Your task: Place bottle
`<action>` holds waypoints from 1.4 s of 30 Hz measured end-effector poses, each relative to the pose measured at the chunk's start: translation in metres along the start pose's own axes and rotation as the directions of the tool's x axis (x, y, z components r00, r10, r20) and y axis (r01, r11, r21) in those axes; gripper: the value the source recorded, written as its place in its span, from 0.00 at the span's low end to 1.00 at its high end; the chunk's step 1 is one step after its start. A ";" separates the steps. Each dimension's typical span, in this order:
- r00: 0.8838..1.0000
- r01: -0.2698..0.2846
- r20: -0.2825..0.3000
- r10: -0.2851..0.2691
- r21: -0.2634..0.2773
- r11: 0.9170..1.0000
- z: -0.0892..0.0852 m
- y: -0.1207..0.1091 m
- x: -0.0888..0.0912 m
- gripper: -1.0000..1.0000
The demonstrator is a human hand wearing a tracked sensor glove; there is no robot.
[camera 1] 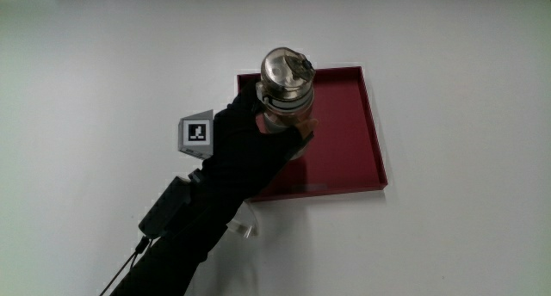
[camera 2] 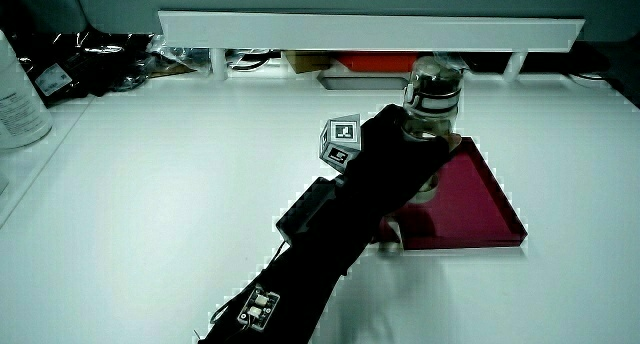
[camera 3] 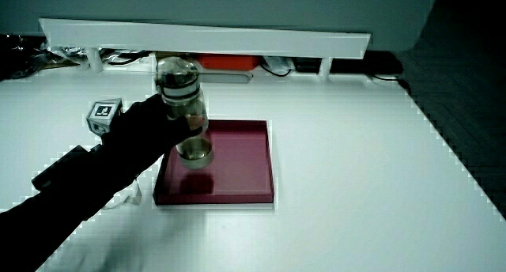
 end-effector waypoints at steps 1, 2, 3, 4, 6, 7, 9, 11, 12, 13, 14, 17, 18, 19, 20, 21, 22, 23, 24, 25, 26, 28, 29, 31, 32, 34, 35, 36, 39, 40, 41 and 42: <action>1.000 -0.014 0.011 0.015 -0.013 1.000 -0.002 -0.001 -0.001 0.50; 1.000 -0.018 0.025 0.019 -0.020 1.000 -0.005 -0.002 -0.004 0.50; 1.000 -0.011 0.027 0.012 -0.024 1.000 -0.008 -0.001 -0.009 0.50; 1.000 -0.026 0.017 0.026 -0.027 0.999 -0.010 -0.002 -0.010 0.50; 0.999 -0.030 0.028 0.031 -0.049 0.998 -0.017 -0.002 -0.014 0.50; 0.999 -0.042 0.007 0.042 -0.057 0.998 -0.019 -0.002 -0.016 0.50; 0.999 -0.053 0.004 0.053 -0.073 0.996 -0.024 -0.004 -0.019 0.50; 0.999 -0.041 0.006 0.042 -0.087 0.995 -0.029 -0.004 -0.023 0.50; 0.997 -0.073 0.006 0.074 -0.101 0.992 -0.030 -0.005 -0.023 0.50; 0.998 -0.061 0.008 0.062 -0.107 0.992 -0.031 -0.004 -0.025 0.50; 0.998 -0.051 0.032 0.054 -0.111 0.993 -0.032 -0.004 -0.027 0.50; 0.999 -0.043 0.026 0.047 -0.121 0.992 -0.034 -0.004 -0.027 0.50; 0.998 -0.060 0.016 0.062 -0.131 0.990 -0.033 -0.004 -0.025 0.50; 0.999 -0.038 0.033 0.043 -0.129 0.991 -0.034 -0.005 -0.027 0.50; 0.999 -0.034 0.011 0.036 -0.123 0.992 -0.033 -0.005 -0.027 0.50; 0.998 -0.057 0.020 0.060 -0.132 0.990 -0.033 -0.007 -0.025 0.50; 0.999 -0.027 0.014 0.029 -0.119 0.993 -0.035 -0.006 -0.028 0.50; 0.999 -0.042 0.008 0.044 -0.123 0.992 -0.034 -0.007 -0.026 0.50; 0.999 -0.054 0.002 0.054 -0.126 0.991 -0.033 -0.008 -0.026 0.50; 0.999 -0.052 0.005 0.053 -0.128 0.990 -0.034 -0.007 -0.026 0.50; 0.999 -0.031 0.014 0.033 -0.128 0.991 -0.034 -0.007 -0.027 0.50; 0.999 -0.028 0.020 0.031 -0.125 0.992 -0.034 -0.007 -0.027 0.50; 0.999 -0.029 0.019 0.031 -0.120 0.992 -0.034 -0.007 -0.029 0.50; 1.000 -0.021 0.010 0.023 -0.119 0.993 -0.032 -0.007 -0.028 0.50; 0.999 -0.043 0.008 0.044 -0.120 0.992 -0.032 -0.008 -0.027 0.50; 0.998 -0.058 0.013 0.060 -0.129 0.990 -0.033 -0.008 -0.026 0.47; 0.999 -0.045 0.023 0.048 -0.126 0.991 -0.033 -0.008 -0.026 0.44; 0.998 -0.053 0.015 0.055 -0.130 0.990 -0.033 -0.008 -0.026 0.41; 0.999 -0.048 -0.002 0.048 -0.145 0.988 -0.033 -0.010 -0.027 0.31; 0.998 -0.043 0.030 0.048 -0.149 0.988 -0.033 -0.011 -0.028 0.28; 0.998 -0.057 0.024 0.061 -0.147 0.988 -0.030 -0.013 -0.027 0.25; 0.999 -0.024 0.038 0.030 -0.148 0.989 -0.028 -0.013 -0.027 0.22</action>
